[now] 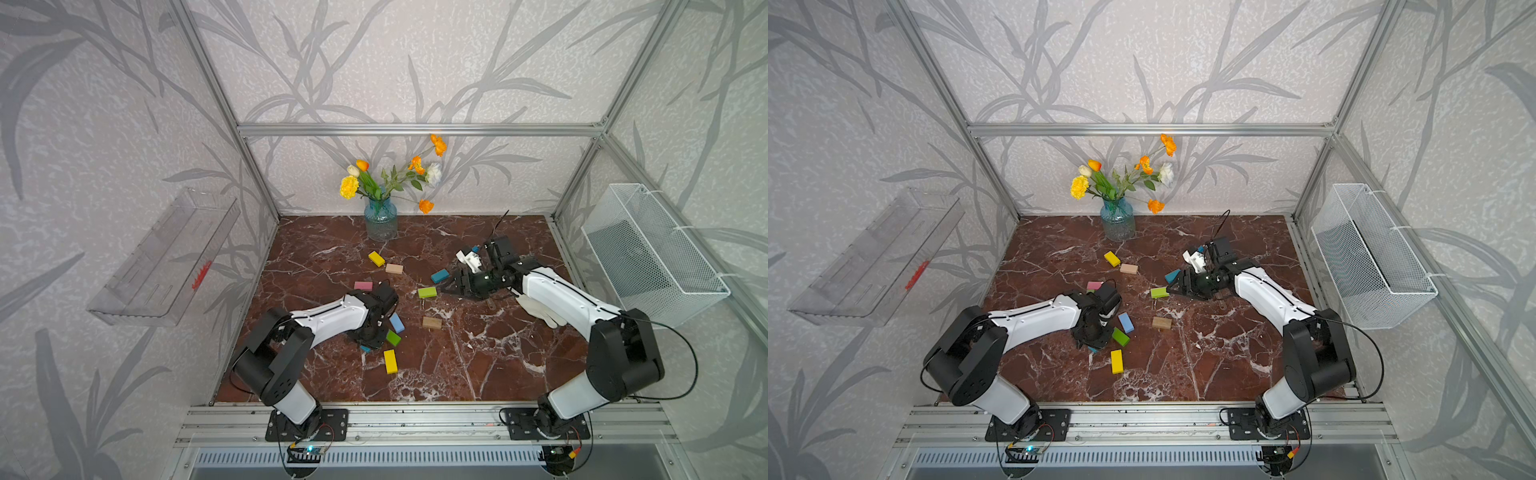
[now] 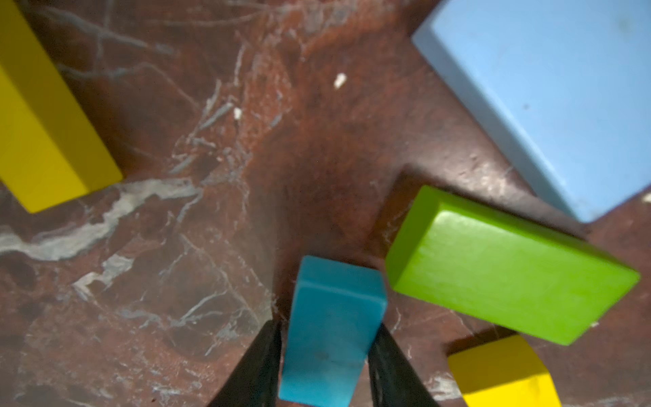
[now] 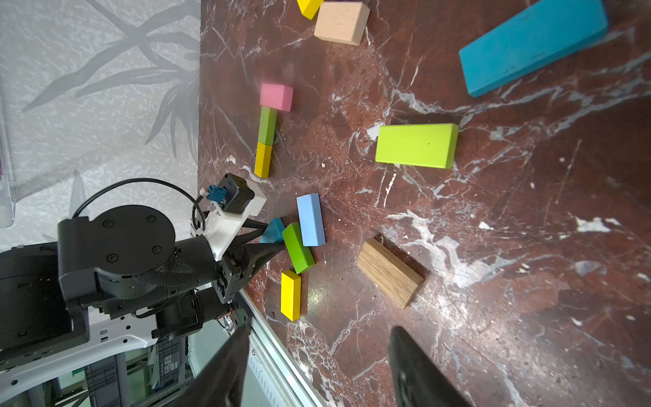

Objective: Assemble the letter c with building blocks
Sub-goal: Pick up the building block from the center of the board.

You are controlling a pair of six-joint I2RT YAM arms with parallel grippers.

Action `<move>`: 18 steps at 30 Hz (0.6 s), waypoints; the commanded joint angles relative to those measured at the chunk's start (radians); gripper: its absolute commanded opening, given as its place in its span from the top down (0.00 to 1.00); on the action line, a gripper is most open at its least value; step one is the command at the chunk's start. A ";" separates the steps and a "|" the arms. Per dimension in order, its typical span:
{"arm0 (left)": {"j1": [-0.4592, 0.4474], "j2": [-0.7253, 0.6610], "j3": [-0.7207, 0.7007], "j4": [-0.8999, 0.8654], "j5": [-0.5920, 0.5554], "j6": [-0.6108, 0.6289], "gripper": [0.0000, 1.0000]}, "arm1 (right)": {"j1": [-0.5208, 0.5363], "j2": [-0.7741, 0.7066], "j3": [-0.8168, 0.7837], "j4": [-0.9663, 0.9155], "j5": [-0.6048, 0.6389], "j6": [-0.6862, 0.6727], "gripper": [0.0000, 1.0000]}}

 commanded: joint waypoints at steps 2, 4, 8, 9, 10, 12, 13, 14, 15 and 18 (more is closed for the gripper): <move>-0.010 0.001 0.020 -0.020 0.006 0.023 0.67 | -0.010 -0.035 -0.021 0.023 -0.022 0.005 0.37; -0.009 -0.013 0.030 -0.030 0.009 0.035 0.70 | -0.015 -0.035 -0.026 0.026 -0.025 0.003 0.37; -0.009 -0.043 0.072 -0.053 0.043 0.106 0.72 | -0.024 -0.030 -0.027 0.026 -0.030 0.003 0.37; -0.009 -0.052 0.084 -0.059 0.057 0.136 0.73 | -0.025 -0.029 -0.027 0.027 -0.032 0.002 0.38; -0.008 -0.057 0.094 -0.060 0.071 0.162 0.74 | -0.027 -0.029 -0.026 0.027 -0.034 0.002 0.38; -0.008 -0.075 0.112 -0.069 0.111 0.233 0.74 | -0.030 -0.027 -0.027 0.029 -0.039 0.002 0.38; -0.008 -0.083 0.118 -0.077 0.129 0.275 0.74 | -0.032 -0.027 -0.026 0.029 -0.041 0.001 0.38; -0.008 -0.094 0.126 -0.093 0.156 0.343 0.76 | -0.033 -0.028 -0.027 0.029 -0.039 0.002 0.38; -0.011 -0.108 0.124 -0.108 0.170 0.413 0.77 | -0.035 -0.029 -0.029 0.027 -0.041 0.001 0.38; -0.007 -0.165 0.109 -0.160 0.177 0.593 0.82 | -0.038 -0.030 -0.032 0.029 -0.041 0.000 0.38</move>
